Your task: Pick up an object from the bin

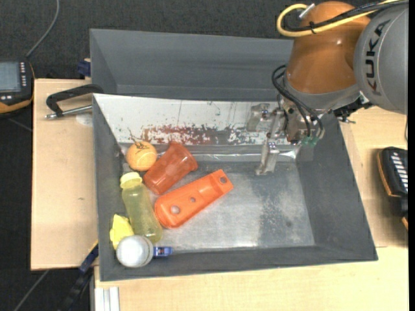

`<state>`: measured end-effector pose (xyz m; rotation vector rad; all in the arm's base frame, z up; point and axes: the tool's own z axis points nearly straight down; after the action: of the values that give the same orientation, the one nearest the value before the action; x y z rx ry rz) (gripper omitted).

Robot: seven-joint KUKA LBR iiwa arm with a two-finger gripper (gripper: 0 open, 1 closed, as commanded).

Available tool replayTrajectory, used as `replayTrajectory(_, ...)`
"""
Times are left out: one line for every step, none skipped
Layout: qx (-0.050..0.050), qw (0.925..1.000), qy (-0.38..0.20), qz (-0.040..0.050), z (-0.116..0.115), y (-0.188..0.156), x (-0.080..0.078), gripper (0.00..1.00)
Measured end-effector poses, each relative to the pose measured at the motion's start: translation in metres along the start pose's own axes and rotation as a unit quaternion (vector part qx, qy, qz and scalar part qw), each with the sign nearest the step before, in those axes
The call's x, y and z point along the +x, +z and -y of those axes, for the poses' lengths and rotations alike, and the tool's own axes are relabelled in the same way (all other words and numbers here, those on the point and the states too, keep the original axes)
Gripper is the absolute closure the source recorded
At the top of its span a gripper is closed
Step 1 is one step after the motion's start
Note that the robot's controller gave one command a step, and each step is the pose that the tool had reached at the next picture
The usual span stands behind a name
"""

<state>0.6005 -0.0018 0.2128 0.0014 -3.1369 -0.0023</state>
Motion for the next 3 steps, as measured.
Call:
replayTrajectory(0.0,1.0,0.0,0.0044,0.0,-0.005,-0.001,0.0)
replayTrajectory(0.0,0.9967,-0.081,0.0032,-0.033,0.056,0.006,0.0)
replayTrajectory(-0.001,0.9923,-0.124,0.0052,-0.117,0.052,0.032,0.0)
